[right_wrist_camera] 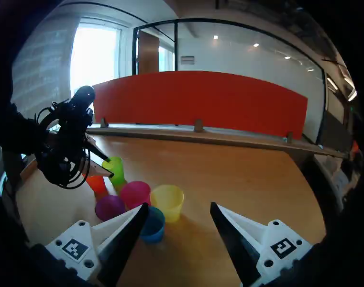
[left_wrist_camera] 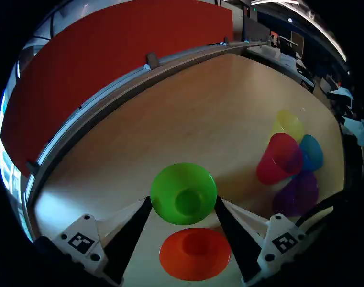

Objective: Pour water

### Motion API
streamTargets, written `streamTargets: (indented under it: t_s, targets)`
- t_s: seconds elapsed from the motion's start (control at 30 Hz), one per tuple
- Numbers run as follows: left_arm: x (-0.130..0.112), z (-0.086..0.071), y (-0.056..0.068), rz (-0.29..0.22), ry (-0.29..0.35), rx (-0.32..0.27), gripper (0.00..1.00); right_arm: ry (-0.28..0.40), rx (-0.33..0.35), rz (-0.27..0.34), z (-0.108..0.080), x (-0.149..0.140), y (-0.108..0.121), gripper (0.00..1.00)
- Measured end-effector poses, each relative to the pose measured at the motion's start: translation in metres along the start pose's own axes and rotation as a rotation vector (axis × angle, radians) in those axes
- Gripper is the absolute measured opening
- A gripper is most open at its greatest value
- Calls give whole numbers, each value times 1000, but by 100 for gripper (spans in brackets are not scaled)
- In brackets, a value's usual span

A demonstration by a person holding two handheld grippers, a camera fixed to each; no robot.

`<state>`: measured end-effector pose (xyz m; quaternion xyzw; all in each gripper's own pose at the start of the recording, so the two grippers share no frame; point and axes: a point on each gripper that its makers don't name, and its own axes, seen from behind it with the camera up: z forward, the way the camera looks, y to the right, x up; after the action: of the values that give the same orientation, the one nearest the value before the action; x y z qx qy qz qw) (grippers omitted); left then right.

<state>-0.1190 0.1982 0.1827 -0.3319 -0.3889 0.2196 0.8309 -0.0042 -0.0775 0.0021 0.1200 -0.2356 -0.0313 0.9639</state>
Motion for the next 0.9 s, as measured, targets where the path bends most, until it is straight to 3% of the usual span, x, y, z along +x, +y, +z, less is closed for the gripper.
streamTargets:
  t_s: [0.57,0.9]
  targets:
    - [1,13,2,3,-5,0,95,-3,-7,5,0,-2,6,100]
    - [1,12,0,6,3,9,91,-1,-7,6,1,-2,7,100]
